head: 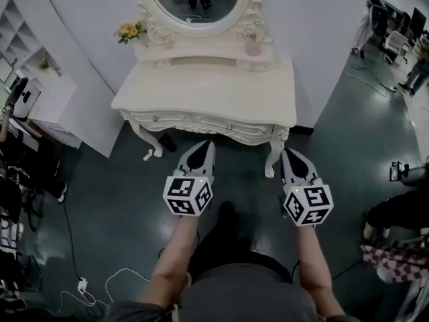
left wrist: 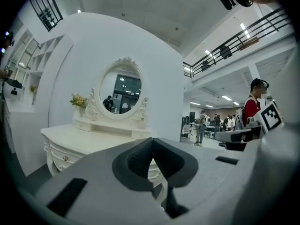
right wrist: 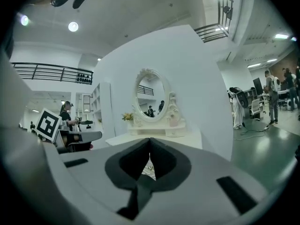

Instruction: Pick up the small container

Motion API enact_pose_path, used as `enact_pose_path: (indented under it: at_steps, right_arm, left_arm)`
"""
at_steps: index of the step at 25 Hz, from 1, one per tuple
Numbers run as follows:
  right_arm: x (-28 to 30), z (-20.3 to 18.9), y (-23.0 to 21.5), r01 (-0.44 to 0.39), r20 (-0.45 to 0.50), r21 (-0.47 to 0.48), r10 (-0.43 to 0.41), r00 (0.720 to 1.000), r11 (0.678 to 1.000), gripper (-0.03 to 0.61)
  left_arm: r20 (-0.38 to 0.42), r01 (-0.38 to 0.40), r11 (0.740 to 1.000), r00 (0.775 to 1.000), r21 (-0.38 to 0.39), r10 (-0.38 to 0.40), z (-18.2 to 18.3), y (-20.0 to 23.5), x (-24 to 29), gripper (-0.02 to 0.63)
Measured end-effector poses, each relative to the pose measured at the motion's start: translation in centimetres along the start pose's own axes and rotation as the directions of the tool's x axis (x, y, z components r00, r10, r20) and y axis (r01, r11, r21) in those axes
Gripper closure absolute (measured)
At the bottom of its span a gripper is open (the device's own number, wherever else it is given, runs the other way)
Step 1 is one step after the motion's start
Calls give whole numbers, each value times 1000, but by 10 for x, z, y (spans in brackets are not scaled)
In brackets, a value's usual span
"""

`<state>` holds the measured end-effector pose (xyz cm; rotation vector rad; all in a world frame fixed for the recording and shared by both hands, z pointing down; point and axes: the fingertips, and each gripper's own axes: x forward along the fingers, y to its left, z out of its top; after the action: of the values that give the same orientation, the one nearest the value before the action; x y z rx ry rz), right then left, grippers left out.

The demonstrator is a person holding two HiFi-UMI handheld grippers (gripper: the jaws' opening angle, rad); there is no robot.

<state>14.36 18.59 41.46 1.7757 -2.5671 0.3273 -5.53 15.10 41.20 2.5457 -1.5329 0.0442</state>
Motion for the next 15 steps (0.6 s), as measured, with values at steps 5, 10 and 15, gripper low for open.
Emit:
enact_pose_path:
  at_steps: [5,10,15]
  right_arm:
    - [20,-3,-4,-5,-10,-7,5,1000,1000,575]
    - [56,-6,-5,-22,-39,-19,22,999,1000,534]
    - [102,3,-16,-29,-48,-13,28,998,1000,506]
  left_arm:
    - [-4,-4,1000,1000,-4,4,0,13,17,607]
    - [-17,-8,1000,1000,-2,8,-1,37,48,607]
    - [-35,-13,1000,999,-5,13,2,65,89,607]
